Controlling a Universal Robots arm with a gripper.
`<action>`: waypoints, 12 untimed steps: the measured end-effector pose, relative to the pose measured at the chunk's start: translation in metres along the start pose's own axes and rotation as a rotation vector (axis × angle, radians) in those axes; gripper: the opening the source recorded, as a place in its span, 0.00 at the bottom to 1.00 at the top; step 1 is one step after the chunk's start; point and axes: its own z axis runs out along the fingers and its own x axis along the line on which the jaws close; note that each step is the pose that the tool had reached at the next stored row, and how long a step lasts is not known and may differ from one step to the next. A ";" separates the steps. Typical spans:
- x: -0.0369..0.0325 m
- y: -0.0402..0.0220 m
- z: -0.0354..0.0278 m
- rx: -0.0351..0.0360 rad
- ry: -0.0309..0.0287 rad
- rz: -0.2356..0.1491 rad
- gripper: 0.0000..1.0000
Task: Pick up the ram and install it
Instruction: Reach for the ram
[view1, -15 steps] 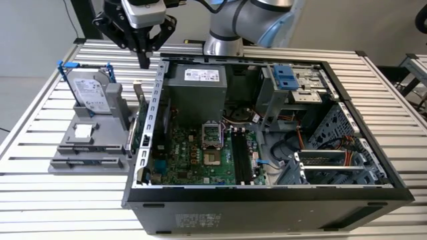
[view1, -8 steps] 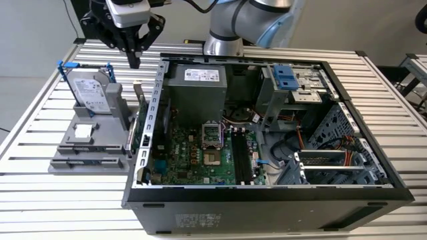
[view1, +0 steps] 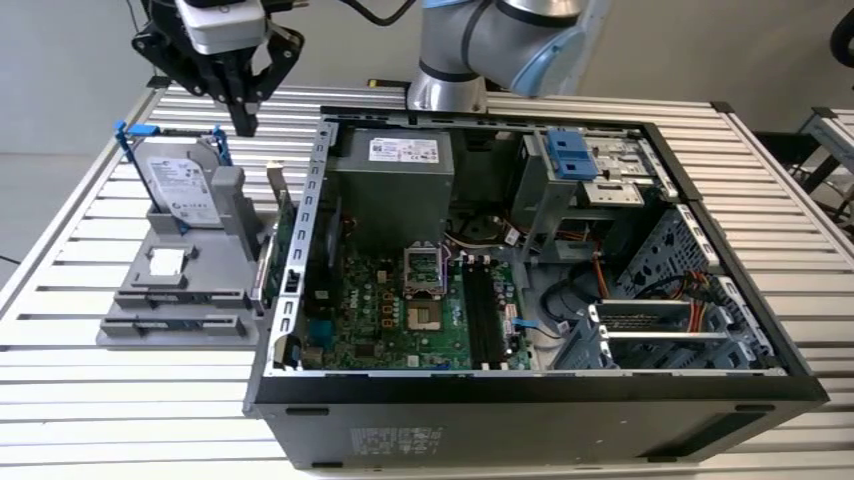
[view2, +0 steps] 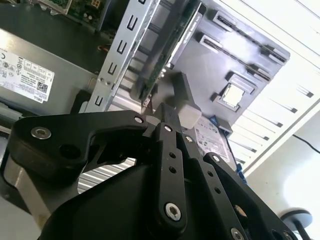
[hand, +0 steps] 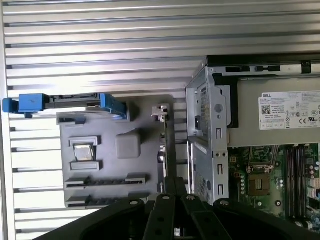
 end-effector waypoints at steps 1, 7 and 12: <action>0.0025 -0.0002 -0.0001 0.0000 0.0001 -0.001 0.00; 0.0176 -0.0011 -0.0004 -0.0002 0.0004 -0.008 0.00; 0.0300 -0.0019 -0.0007 -0.0002 0.0006 -0.011 0.00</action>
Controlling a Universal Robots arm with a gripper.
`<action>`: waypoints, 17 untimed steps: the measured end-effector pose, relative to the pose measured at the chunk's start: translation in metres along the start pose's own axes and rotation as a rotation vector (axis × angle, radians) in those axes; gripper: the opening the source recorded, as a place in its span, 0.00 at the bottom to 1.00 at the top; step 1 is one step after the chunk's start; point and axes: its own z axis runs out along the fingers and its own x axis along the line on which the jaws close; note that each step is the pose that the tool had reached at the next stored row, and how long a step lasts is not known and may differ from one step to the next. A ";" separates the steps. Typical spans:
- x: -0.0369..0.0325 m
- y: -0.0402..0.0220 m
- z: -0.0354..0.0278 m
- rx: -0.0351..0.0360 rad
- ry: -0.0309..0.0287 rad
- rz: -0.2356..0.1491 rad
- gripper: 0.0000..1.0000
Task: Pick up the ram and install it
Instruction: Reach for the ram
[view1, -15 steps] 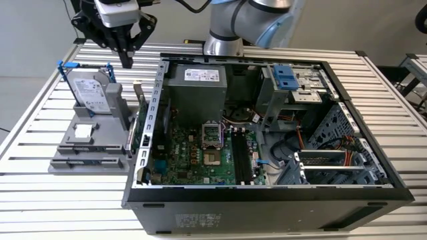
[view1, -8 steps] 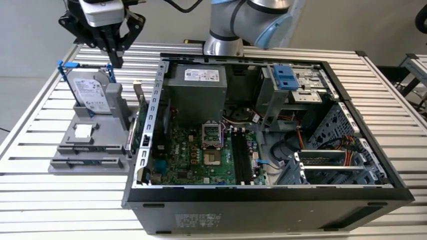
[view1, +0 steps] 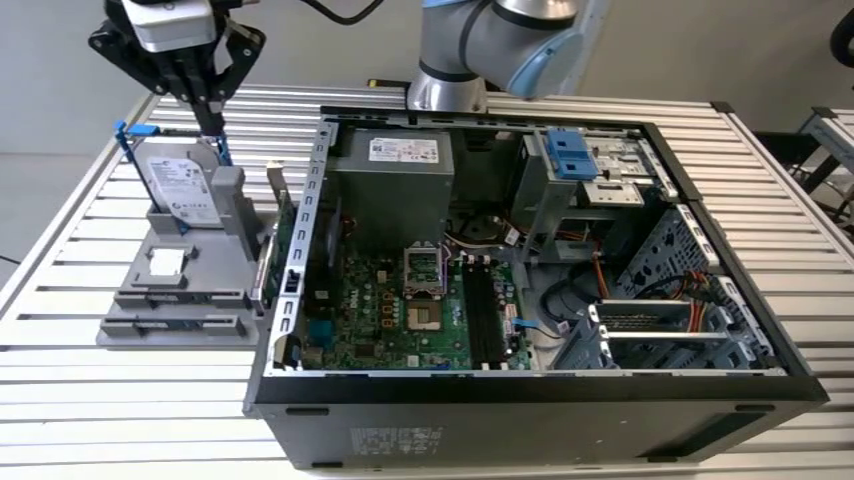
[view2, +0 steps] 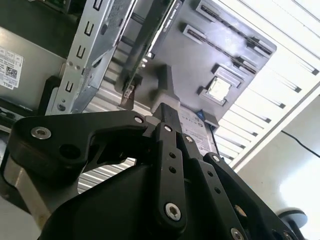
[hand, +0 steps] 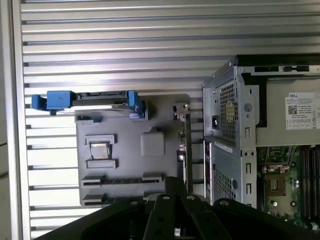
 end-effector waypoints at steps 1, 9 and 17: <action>0.0024 -0.0001 0.0000 0.0000 0.0000 0.000 0.00; 0.0221 -0.0011 -0.0005 -0.0001 0.0001 -0.003 0.00; 0.0427 -0.0022 -0.0009 -0.0001 0.0001 -0.003 0.00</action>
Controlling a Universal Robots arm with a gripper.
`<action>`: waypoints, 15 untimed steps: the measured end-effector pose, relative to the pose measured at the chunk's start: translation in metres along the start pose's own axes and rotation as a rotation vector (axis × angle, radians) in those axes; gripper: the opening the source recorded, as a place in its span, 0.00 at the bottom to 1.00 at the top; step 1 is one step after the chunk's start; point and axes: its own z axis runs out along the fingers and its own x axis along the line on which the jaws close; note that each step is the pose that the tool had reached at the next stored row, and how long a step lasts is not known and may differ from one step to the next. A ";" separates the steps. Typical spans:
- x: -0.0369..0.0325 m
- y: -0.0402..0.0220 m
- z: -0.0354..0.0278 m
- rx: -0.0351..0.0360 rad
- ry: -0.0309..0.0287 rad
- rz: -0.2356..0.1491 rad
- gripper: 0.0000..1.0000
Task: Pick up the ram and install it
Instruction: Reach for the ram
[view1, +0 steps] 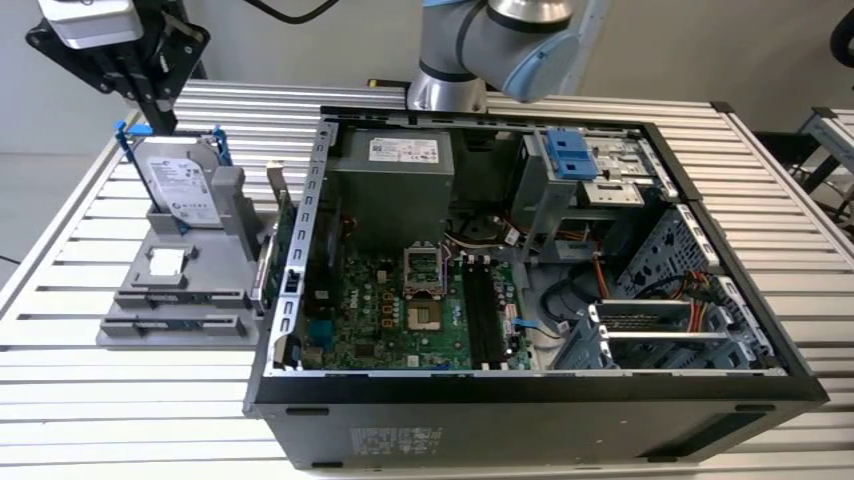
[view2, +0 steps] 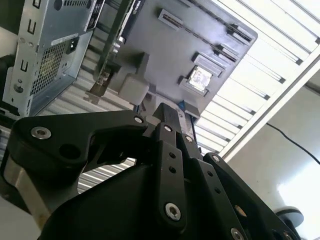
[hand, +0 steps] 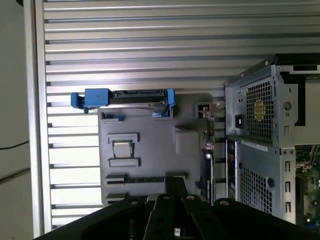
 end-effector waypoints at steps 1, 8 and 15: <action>0.0025 -0.0001 0.0000 0.0000 0.0000 0.000 0.00; 0.0189 -0.0009 -0.0004 0.0000 0.0000 0.000 0.00; 0.0287 -0.0013 -0.0006 -0.0002 0.0007 -0.013 0.00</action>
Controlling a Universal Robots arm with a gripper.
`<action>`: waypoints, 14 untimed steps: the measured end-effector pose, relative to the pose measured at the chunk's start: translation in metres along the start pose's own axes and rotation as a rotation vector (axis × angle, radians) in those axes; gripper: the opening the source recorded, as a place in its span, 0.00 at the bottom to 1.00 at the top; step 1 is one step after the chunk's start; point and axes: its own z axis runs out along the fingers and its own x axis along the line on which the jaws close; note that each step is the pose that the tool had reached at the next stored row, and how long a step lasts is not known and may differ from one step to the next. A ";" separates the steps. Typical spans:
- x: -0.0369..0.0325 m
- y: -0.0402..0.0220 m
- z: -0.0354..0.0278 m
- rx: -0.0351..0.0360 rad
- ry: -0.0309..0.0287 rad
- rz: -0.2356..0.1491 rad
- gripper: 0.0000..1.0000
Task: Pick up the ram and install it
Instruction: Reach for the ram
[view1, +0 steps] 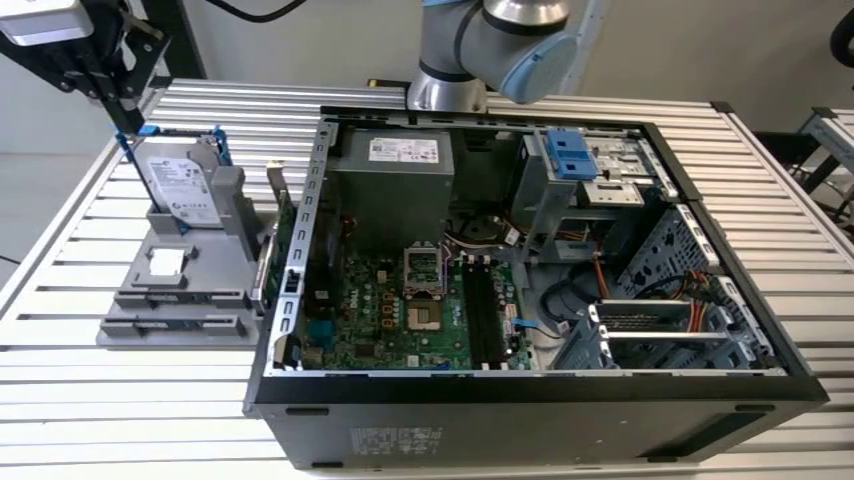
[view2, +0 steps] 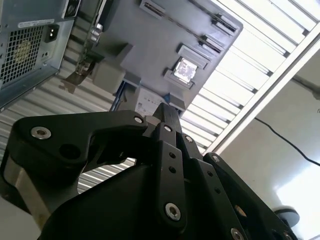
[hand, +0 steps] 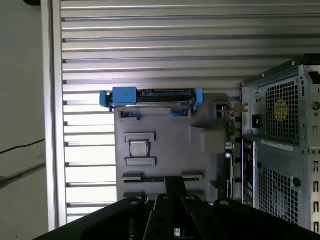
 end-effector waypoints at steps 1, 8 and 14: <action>0.0010 0.0001 0.0000 0.0000 0.0000 -0.002 0.00; 0.0016 -0.0006 0.0000 -0.0001 0.0001 -0.002 0.00; 0.0012 -0.0102 -0.0005 -0.0001 0.0001 -0.002 0.00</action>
